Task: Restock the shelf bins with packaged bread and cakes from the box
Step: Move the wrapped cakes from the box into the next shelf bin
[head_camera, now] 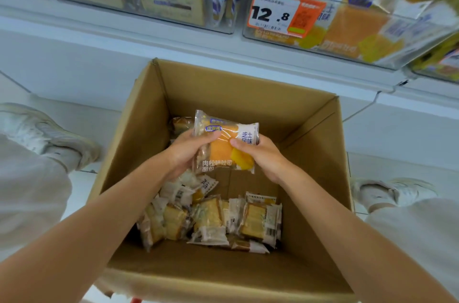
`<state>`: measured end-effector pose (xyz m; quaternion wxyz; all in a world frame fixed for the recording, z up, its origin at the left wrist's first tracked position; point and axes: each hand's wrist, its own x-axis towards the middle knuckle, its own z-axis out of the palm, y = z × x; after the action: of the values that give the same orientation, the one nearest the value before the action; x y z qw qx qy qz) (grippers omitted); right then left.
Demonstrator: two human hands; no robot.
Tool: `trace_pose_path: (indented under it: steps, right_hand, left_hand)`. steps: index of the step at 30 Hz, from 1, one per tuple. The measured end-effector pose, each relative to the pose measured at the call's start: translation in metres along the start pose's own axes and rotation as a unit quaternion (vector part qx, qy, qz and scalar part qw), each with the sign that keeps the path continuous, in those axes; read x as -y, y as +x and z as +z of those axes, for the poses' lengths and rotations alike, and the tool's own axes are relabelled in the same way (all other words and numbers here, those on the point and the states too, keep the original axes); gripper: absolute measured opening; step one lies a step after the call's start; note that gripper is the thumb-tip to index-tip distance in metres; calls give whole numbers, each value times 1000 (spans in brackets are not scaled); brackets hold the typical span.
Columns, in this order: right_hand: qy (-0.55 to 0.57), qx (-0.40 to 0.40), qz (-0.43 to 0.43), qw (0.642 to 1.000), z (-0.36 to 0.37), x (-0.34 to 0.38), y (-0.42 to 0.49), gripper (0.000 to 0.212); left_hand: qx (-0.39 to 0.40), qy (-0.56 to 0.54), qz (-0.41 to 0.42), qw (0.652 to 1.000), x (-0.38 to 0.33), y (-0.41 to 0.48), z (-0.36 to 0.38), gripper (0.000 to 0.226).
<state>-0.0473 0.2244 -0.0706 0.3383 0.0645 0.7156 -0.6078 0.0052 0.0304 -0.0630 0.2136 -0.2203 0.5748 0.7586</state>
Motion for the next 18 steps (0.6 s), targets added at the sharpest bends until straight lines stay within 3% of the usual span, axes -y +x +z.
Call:
trace_pose_path:
  steps: [3, 5, 10, 14, 18]
  right_hand:
    - [62, -6, -35, 997, -8, 21, -8, 69]
    - [68, -5, -61, 996, -13, 41, -16, 77]
    - [74, -61, -135, 986, -36, 104, -48, 49]
    - [55, -87, -195, 975, -57, 165, -75, 69]
    - [74, -146, -247, 955, -86, 231, -82, 55]
  left_hand:
    - [-101, 124, 103, 982, -22, -1, 16, 55]
    - [-130, 171, 165, 962, -42, -6, 33, 46]
    - [-178, 263, 296, 901, -104, -26, 69, 30]
    - [-149, 304, 380, 861, -170, -39, 93, 31]
    - [-191, 340, 453, 802, -247, -33, 104, 41]
